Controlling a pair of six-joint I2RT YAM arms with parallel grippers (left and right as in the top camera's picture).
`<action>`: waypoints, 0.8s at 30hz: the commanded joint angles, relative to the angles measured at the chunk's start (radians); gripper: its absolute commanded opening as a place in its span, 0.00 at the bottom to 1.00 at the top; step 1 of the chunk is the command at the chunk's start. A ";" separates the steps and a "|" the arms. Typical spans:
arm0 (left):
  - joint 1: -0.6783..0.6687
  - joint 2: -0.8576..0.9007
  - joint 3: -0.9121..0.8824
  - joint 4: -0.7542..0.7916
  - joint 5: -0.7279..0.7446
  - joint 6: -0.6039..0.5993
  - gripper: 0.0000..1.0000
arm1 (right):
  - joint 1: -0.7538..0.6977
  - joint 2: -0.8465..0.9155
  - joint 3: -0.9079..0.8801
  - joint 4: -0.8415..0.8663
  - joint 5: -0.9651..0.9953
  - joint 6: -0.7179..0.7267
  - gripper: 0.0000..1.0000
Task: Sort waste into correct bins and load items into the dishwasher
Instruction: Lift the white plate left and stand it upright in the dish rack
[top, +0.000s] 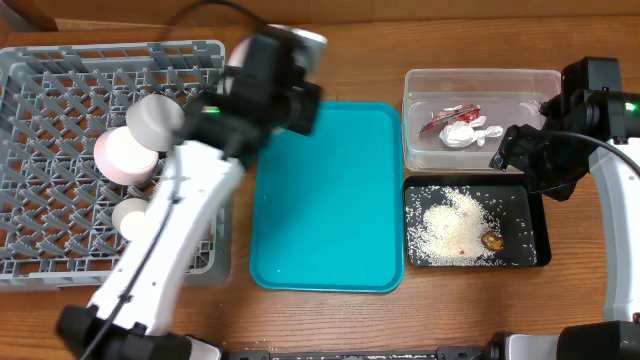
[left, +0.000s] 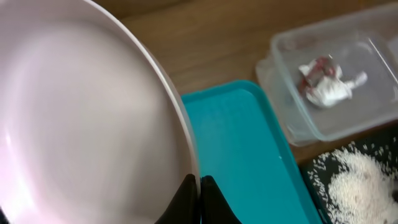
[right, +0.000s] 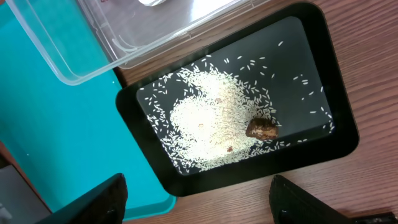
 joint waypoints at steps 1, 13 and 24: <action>0.161 0.022 0.002 -0.021 0.275 -0.015 0.04 | 0.002 -0.008 0.012 0.002 0.009 -0.004 0.75; 0.507 0.195 -0.004 -0.114 0.805 0.157 0.04 | 0.002 -0.008 0.012 -0.002 0.009 -0.004 0.75; 0.641 0.270 0.002 -0.272 0.811 0.163 1.00 | 0.002 -0.008 0.012 0.004 0.009 -0.004 0.75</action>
